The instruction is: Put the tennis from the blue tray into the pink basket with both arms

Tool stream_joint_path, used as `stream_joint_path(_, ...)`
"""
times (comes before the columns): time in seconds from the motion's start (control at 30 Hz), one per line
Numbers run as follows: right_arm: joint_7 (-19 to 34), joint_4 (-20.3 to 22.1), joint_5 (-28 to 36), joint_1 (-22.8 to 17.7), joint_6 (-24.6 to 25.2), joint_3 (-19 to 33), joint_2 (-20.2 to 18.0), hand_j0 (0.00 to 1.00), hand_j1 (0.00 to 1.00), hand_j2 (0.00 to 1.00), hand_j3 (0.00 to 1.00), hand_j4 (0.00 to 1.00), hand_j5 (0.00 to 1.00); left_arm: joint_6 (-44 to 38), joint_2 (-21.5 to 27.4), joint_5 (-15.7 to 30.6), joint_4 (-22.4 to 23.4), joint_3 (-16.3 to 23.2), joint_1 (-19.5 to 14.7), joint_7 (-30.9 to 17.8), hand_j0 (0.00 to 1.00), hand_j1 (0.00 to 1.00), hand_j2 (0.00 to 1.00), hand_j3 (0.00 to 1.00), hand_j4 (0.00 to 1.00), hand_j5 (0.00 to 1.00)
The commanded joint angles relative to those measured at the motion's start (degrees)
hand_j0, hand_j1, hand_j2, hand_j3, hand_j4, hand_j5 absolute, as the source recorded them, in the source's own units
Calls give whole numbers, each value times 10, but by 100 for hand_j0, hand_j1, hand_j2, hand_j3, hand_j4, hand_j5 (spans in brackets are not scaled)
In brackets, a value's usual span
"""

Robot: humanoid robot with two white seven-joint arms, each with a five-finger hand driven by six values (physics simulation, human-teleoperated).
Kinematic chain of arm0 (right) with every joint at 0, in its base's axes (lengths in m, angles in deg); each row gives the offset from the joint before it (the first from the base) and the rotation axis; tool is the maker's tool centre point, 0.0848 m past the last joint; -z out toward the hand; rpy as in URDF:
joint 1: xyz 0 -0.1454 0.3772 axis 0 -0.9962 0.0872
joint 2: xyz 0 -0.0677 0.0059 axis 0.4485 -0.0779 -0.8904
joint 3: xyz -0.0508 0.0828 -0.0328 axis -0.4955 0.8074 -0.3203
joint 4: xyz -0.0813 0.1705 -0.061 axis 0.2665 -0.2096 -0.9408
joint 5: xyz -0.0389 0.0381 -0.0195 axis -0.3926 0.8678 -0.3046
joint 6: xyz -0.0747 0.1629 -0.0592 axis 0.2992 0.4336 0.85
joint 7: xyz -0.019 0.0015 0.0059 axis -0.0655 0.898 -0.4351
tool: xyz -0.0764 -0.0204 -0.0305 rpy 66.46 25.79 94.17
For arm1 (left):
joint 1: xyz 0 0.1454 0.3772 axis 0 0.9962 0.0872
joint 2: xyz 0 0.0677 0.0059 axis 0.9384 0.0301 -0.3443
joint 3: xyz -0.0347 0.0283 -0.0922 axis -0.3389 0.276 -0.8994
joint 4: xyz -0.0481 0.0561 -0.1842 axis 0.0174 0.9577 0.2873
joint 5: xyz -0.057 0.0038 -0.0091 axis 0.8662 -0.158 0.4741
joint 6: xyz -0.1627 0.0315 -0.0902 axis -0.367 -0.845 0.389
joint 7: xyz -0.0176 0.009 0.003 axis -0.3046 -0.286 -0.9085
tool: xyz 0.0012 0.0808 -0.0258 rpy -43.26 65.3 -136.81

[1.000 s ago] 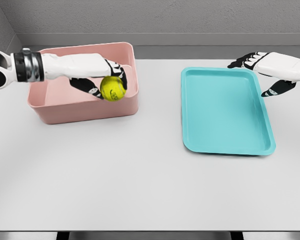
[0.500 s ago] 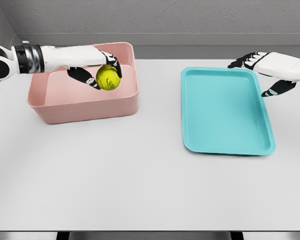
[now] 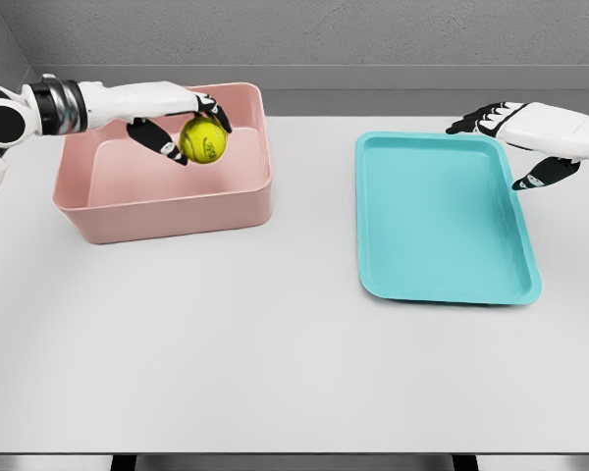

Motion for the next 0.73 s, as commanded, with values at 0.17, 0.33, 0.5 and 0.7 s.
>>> stream_joint_path(0.17, 0, 0, 4, 0, 1, 1, -1, 100, 100, 100, 100, 100, 100, -1, 6, 7, -1, -2, -1, 6, 99, 99, 99, 99, 99, 99)
stream_joint_path(0.33, 0, 0, 4, 0, 1, 1, -2, 100, 100, 100, 100, 100, 100, -1, 87, 41, -128, -3, 18, 6, 100, 100, 100, 100, 100, 100)
stream_joint_path(0.5, 0, 0, 4, 0, 1, 1, -2, 100, 100, 100, 100, 100, 100, -1, 240, 105, -301, -3, 59, 7, 100, 100, 100, 100, 100, 100)
stream_joint_path(0.7, 0, 0, 4, 0, 1, 1, -2, 100, 100, 100, 100, 100, 100, -1, 272, 110, -312, -51, 127, 7, 100, 100, 100, 100, 100, 100)
